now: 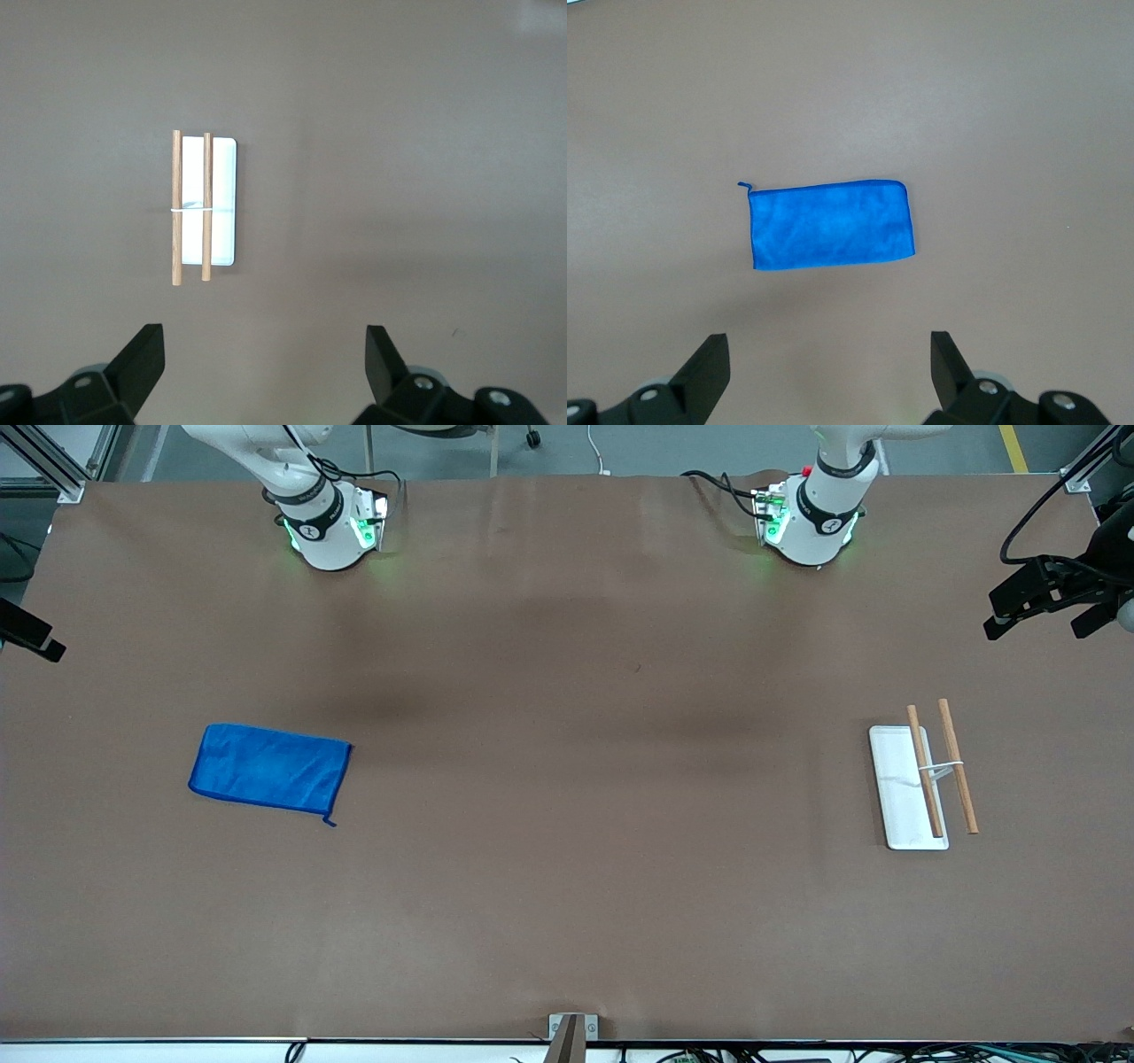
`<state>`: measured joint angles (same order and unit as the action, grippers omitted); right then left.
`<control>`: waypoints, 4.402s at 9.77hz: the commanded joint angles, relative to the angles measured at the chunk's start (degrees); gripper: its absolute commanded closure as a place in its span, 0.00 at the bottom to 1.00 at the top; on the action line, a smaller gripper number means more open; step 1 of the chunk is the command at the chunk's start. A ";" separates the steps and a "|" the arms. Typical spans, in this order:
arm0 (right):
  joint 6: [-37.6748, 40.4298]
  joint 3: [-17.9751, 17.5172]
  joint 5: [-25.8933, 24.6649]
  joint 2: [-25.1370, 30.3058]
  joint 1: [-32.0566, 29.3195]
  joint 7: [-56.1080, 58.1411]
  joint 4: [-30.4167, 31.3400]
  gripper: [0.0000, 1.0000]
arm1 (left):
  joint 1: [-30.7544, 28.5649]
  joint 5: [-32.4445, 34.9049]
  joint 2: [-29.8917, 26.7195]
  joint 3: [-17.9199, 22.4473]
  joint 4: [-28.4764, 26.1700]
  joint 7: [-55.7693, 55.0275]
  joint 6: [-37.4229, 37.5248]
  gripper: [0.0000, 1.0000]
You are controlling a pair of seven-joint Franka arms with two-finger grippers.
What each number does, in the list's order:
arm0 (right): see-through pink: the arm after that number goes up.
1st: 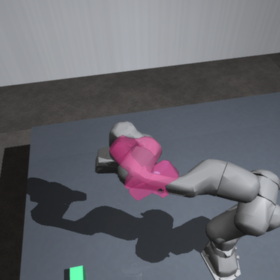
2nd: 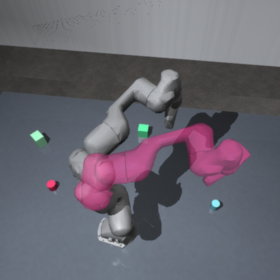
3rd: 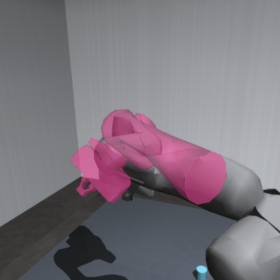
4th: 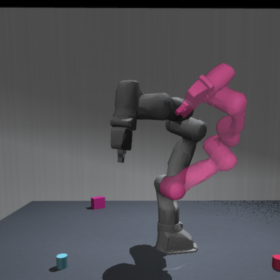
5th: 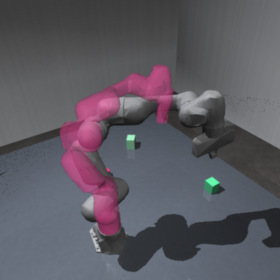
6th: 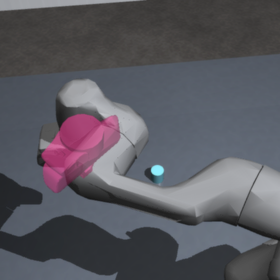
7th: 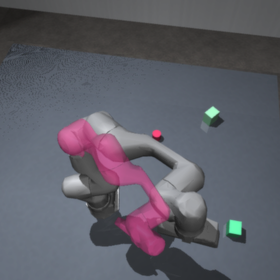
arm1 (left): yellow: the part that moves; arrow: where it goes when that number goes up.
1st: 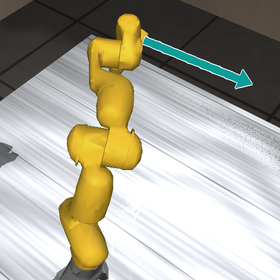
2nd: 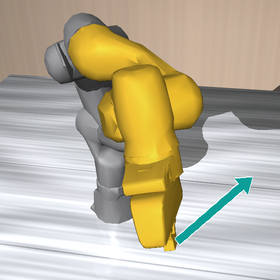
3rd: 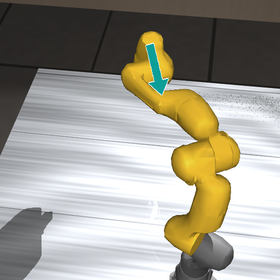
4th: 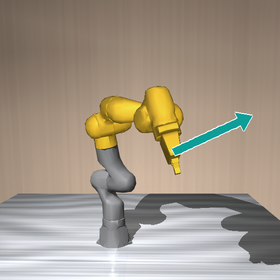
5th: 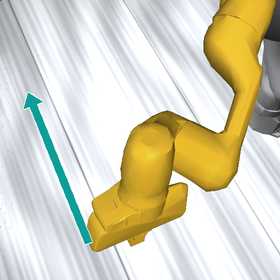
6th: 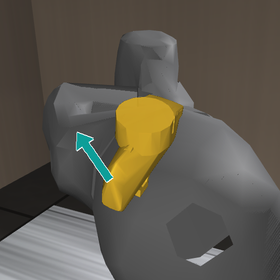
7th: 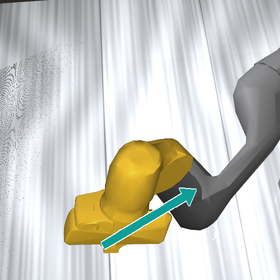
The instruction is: Right arm passes towel to left arm to hang
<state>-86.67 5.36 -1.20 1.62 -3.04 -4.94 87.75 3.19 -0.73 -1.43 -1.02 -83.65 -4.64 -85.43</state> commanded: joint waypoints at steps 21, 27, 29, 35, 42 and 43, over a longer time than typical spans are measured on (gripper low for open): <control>-60.90 -0.88 -1.09 -25.00 -0.65 14.69 39.69 0.01 | -2.93 -2.43 1.61 0.05 -0.55 0.33 0.96 0.00; -62.39 -1.15 -0.30 -26.76 -0.83 14.43 40.22 0.68 | -2.93 -2.43 1.52 0.05 -0.63 0.68 0.79 0.00; -62.30 -1.15 0.92 -26.85 -0.91 13.99 40.13 0.99 | -2.93 -2.44 1.60 0.05 -0.63 0.68 0.35 0.00; -42.85 -3.24 4.01 -17.11 1.02 13.90 35.23 1.00 | -2.84 -2.35 1.78 0.05 -0.81 0.68 -0.35 0.00; -27.76 -19.66 36.11 -10.94 1.02 13.73 25.64 1.00 | -2.40 -2.43 1.87 -0.39 -1.07 0.59 -0.35 0.00; -28.02 -21.95 43.92 -11.03 1.19 13.81 24.67 1.00 | -2.40 -2.43 1.78 -0.48 -1.07 0.68 -0.35 0.00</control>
<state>-114.89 -14.15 36.32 -10.40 -1.07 9.06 112.69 0.71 -2.36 -0.17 -1.45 -83.36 -4.61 -85.48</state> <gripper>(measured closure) 0.947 0.000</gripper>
